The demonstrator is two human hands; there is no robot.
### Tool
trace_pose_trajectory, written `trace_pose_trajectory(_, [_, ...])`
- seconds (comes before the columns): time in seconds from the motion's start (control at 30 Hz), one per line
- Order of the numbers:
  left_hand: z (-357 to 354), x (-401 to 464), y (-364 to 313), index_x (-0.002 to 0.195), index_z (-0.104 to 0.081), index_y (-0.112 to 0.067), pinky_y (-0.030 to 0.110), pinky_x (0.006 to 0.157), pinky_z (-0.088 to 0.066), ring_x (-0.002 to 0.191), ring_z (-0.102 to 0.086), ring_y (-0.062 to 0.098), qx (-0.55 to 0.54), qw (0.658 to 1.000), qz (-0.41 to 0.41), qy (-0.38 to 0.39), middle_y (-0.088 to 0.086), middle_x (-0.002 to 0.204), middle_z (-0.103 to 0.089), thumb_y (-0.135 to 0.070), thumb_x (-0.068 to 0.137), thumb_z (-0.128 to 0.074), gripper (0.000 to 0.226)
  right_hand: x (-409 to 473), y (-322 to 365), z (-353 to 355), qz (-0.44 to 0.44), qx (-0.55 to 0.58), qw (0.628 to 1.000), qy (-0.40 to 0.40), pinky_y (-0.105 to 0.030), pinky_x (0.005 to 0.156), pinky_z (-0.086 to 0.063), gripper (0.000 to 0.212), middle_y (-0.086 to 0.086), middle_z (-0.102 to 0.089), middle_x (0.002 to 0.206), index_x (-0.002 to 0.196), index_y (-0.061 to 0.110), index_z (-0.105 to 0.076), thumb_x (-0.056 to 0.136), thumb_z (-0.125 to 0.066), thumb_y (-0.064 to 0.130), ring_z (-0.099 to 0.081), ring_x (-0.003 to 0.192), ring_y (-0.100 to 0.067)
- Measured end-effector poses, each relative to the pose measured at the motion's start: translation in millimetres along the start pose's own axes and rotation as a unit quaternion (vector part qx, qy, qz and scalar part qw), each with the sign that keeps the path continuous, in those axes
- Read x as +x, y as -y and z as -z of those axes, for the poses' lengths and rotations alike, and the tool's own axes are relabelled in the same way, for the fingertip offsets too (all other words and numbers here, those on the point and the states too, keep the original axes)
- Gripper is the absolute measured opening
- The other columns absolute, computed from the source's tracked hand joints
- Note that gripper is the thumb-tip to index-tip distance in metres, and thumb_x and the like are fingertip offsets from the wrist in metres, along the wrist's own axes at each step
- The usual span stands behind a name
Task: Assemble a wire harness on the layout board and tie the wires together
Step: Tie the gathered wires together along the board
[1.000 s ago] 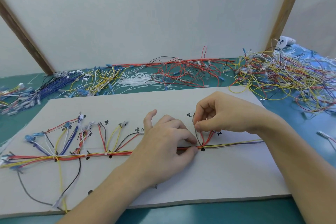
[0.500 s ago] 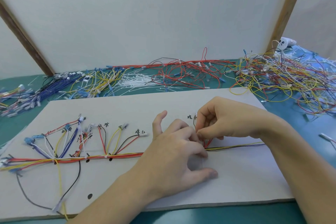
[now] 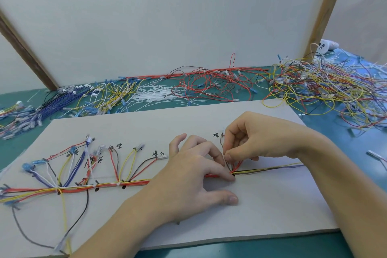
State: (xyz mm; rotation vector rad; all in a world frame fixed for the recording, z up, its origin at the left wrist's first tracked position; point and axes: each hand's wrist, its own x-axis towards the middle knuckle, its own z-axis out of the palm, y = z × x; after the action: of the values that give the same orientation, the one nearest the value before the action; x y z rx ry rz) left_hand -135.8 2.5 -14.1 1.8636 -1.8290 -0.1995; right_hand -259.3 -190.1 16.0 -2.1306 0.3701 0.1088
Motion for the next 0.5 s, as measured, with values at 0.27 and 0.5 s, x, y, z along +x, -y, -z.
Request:
trace_pose_trajectory(0.27, [-5.2,2.8,-5.3,0.090,-0.078,-0.043,0.048,0.120,-0.010,0.113,-0.045,-0.001,0.030,0.998,-0.026,-0.043,-0.021,0.096,-0.056,-0.070,0.084,-0.059,0.034,-0.3,0.4,1.0,-0.001,0.017,1.000,0.008,-0.021,0.052,-0.047,0.001,-0.006,-0.078,0.076,0.082,0.017,-0.077,0.082,-0.078,0.018,-0.061,0.063,-0.011])
trace_pose_trajectory(0.5, [-5.5,7.1,-8.0,0.089,-0.077,-0.032,0.048,0.110,-0.032,0.101,-0.061,0.012,0.103,0.992,-0.057,-0.055,-0.014,0.091,-0.067,-0.058,0.096,-0.047,0.040,-2.4,1.6,3.3,-0.001,0.028,0.999,0.024,-0.016,0.051,-0.045,0.003,-0.006,-0.079,0.077,0.082,0.015,-0.077,0.084,-0.079,0.013,-0.064,0.060,-0.004])
